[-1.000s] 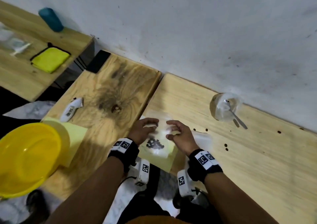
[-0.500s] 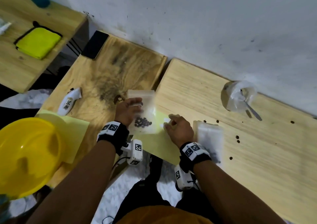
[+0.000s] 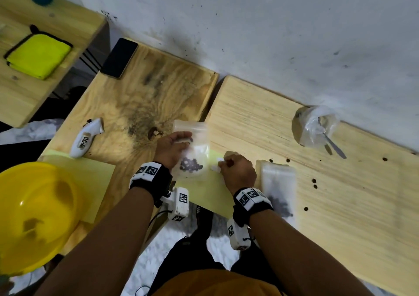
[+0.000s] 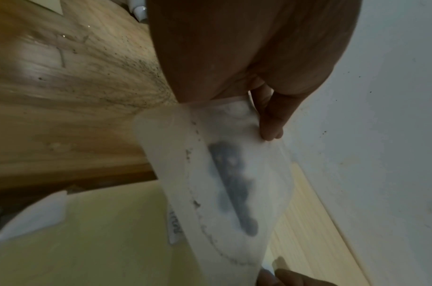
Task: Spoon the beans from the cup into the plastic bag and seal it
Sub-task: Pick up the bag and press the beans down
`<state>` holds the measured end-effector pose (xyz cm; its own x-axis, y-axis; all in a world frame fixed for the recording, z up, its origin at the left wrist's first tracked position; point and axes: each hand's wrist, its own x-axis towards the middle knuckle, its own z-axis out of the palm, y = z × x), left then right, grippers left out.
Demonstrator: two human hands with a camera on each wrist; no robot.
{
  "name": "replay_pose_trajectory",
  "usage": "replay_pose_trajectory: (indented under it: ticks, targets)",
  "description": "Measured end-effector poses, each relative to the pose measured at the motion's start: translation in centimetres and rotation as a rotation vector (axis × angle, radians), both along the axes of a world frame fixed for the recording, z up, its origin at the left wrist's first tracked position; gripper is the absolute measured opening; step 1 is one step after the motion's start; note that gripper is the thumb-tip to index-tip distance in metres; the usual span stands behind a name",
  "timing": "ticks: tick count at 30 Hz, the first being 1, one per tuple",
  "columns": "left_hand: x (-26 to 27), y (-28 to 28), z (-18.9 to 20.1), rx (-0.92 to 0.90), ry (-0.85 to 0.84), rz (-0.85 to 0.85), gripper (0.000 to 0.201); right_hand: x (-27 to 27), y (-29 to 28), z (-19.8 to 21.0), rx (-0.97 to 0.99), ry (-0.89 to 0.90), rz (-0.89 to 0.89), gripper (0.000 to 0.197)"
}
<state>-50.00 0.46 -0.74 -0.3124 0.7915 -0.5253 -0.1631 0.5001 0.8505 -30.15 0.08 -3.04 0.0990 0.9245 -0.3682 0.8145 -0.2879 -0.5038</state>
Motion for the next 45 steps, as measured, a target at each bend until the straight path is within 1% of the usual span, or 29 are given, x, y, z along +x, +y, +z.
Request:
replay_pose_trajectory:
  ticks: [6,7,9,11,15,17,19,21,23,25,28,31,35,38,41,43,45]
  targets:
    - [0.7,0.1,0.0,-0.014,0.008,-0.024,0.03,0.2,0.9,0.2,-0.095,0.165,-0.062,0.004]
    - [0.9,0.2,0.1,-0.018,0.014,-0.025,0.03,0.3,1.0,0.3,-0.108,0.201,-0.065,0.006]
    - [1.1,0.4,0.2,-0.02,0.026,-0.024,0.031,0.4,1.3,0.3,-0.12,0.292,-0.068,0.019]
    - [1.3,0.5,0.2,-0.021,0.034,-0.021,0.032,0.4,1.6,0.7,-0.126,0.4,-0.104,0.026]
    - [1.6,0.5,0.5,0.004,0.062,-0.013,0.034,1.3,2.5,2.3,-0.115,0.658,-0.256,0.022]
    - [2.1,0.7,1.1,0.03,0.089,-0.025,0.034,2.1,3.2,3.9,-0.096,0.742,-0.317,0.022]
    - [3.2,1.1,1.7,0.056,0.091,-0.043,0.033,2.8,4.1,5.6,-0.094,0.781,-0.325,0.016]
    - [4.6,1.5,2.3,0.084,0.09,-0.076,0.032,3.5,4.8,7.2,-0.099,0.816,-0.281,0.015]
    - [6.1,1.8,2.8,0.125,0.103,-0.13,0.029,4.0,5.4,8.5,-0.114,0.816,-0.218,0.015]
    - [7.4,2.1,3.1,0.172,0.102,-0.191,0.026,4.4,5.9,9.1,-0.12,0.758,-0.156,0.015]
    - [9.8,2.5,3.8,0.197,0.053,-0.229,0.024,5.4,6.1,9.5,-0.076,0.685,-0.135,0.019]
    - [11.9,2.8,4.4,0.233,0.038,-0.232,0.021,6.8,6.1,9.4,-0.029,0.622,-0.181,0.024]
    - [14.3,3.0,4.9,0.253,0.098,-0.254,0.014,8.8,5.9,9.3,0.042,0.554,-0.232,0.03]
    - [16.2,3.2,4.9,0.252,0.132,-0.228,0.019,10.5,5.6,9.5,0.081,0.489,-0.224,0.031]
    - [17.8,3.5,5.0,0.255,0.133,-0.218,0.02,12.3,4.9,9.5,0.217,0.392,-0.263,0.034]
    - [18.9,3.7,5.3,0.273,0.112,-0.221,0.016,13.6,4.5,9.5,0.248,0.399,-0.315,0.043]
    - [20.0,3.8,5.5,0.283,0.093,-0.226,0.016,14.6,4.4,9.2,0.195,0.484,-0.376,0.046]
